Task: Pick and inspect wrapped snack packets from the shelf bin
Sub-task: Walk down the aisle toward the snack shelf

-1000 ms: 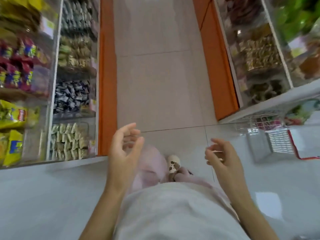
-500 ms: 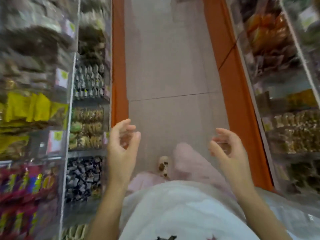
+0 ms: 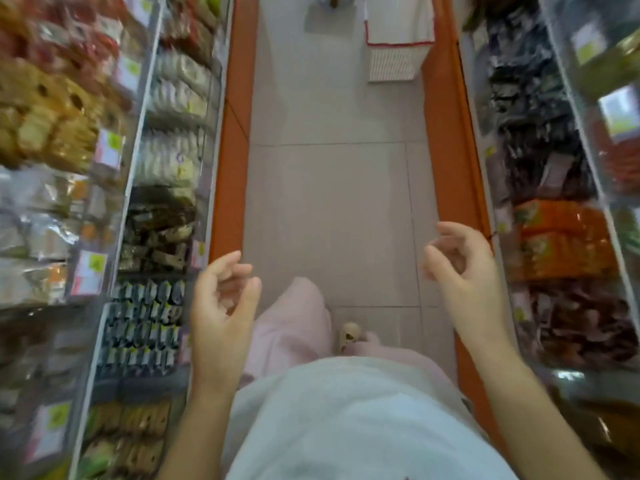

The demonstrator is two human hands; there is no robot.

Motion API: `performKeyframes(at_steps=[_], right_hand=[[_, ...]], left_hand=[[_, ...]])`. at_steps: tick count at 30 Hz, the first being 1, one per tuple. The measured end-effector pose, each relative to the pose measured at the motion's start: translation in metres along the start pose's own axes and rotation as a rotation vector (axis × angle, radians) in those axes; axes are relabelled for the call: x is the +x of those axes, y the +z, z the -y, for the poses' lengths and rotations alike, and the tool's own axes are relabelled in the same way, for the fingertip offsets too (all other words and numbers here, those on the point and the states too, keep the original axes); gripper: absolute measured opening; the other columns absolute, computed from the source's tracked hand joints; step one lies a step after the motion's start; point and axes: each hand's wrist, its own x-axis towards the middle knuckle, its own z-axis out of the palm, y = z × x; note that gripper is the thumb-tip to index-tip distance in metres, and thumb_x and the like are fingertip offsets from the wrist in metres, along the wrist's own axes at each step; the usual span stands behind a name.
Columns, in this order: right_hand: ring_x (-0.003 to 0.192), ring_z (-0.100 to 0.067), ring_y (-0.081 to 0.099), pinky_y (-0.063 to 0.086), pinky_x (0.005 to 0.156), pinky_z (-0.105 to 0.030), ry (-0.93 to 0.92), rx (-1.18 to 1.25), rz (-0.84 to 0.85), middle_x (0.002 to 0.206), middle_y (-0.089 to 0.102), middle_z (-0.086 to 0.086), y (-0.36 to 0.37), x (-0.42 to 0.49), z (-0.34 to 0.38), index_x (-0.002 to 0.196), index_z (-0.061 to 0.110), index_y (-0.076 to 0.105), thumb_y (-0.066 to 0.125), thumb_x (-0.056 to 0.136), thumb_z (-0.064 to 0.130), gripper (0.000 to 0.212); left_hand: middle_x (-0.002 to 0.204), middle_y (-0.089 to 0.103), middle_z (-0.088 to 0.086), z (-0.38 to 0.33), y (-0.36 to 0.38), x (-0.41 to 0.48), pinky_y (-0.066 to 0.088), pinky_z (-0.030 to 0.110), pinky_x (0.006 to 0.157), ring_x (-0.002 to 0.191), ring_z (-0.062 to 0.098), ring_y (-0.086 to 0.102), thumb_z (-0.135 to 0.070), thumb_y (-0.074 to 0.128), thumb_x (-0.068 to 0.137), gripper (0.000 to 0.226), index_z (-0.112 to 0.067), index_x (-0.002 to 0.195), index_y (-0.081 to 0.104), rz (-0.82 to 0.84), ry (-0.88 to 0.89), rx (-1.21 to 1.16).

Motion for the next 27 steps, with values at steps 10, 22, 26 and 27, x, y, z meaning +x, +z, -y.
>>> performKeyframes(at_steps=[10,22,26,27], right_hand=[[0.087,-0.019,0.062,0.054,0.080,-0.043,0.007,0.010,0.067,0.095,0.061,0.003,0.103,0.317,0.096,0.117,0.026,0.052,0.057,0.091,0.016,0.028],[0.086,-0.022,0.060,0.052,0.081,-0.043,0.069,-0.004,-0.050,0.092,0.060,-0.002,0.175,0.666,0.173,0.115,0.018,0.054,0.059,0.089,0.008,0.028],[0.088,-0.013,0.061,0.053,0.082,-0.038,-0.019,-0.049,-0.003,0.094,0.060,0.004,0.200,0.817,0.228,0.115,0.023,0.053,0.059,0.089,0.014,0.028],[0.088,-0.014,0.061,0.054,0.080,-0.037,-0.037,-0.060,0.010,0.094,0.059,0.006,0.208,0.854,0.244,0.115,0.023,0.052,0.059,0.089,0.015,0.028]], left_hand=[[0.100,0.061,-0.007,-0.071,0.108,0.346,0.043,0.008,0.079,0.089,-0.004,0.057,-0.006,0.057,0.089,0.031,-0.030,0.109,0.056,0.005,0.022,-0.059],[0.095,0.061,-0.006,-0.176,0.273,0.733,0.044,0.011,0.078,0.082,-0.005,0.056,0.002,0.058,0.087,0.030,-0.015,0.111,0.056,0.138,0.107,-0.036],[0.098,0.062,0.002,-0.200,0.303,0.824,0.046,0.012,0.078,0.083,-0.001,0.058,0.003,0.057,0.087,0.033,-0.024,0.107,0.056,0.129,0.024,-0.069],[0.098,0.062,0.002,-0.205,0.309,0.845,0.046,0.012,0.078,0.084,0.000,0.059,0.003,0.057,0.087,0.034,-0.025,0.107,0.057,0.119,0.004,-0.073]])
